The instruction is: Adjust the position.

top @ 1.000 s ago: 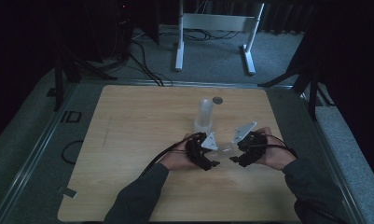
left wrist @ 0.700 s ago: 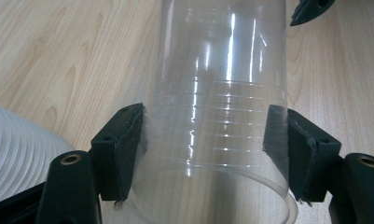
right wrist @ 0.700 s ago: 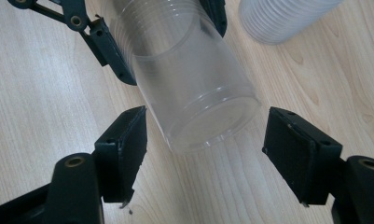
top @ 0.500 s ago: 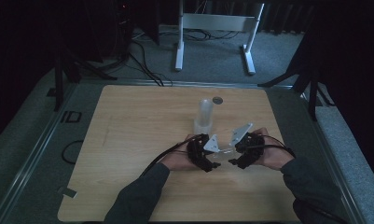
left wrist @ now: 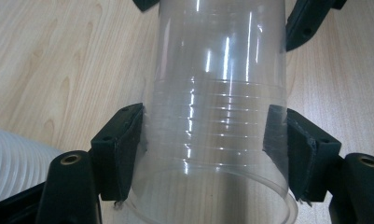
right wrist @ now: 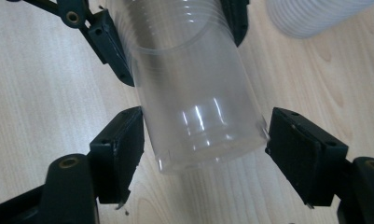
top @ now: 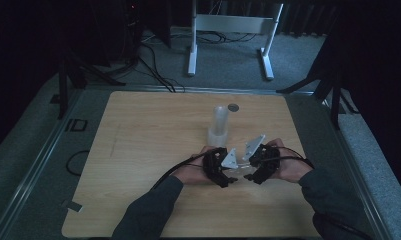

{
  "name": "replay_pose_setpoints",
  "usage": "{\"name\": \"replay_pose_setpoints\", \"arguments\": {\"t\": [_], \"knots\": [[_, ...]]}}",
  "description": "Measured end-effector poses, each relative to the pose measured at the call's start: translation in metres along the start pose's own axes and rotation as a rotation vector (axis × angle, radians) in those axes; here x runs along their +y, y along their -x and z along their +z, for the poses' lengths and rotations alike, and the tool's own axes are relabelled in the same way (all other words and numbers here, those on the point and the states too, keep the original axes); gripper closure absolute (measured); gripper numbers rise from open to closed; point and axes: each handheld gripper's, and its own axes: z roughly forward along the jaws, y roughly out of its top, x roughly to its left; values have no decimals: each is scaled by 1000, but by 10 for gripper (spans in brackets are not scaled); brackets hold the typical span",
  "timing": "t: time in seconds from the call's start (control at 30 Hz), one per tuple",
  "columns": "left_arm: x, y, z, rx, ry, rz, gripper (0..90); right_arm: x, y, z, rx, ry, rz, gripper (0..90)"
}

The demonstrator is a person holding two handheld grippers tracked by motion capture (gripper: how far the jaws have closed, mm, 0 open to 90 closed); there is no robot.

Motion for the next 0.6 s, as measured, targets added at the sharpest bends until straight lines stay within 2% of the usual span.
{"name": "replay_pose_setpoints", "arguments": {"t": [0.07,0.3,0.6], "knots": [[1,2,0,15,-8,26,299,0,-2,2,13,-11,3,275],[2,4,0,26,-5,41,298,0,-2,6,28,-28,6,283],[4,5,0,37,-7,55,289,0,-2,7,42,-43,8,348]]}}
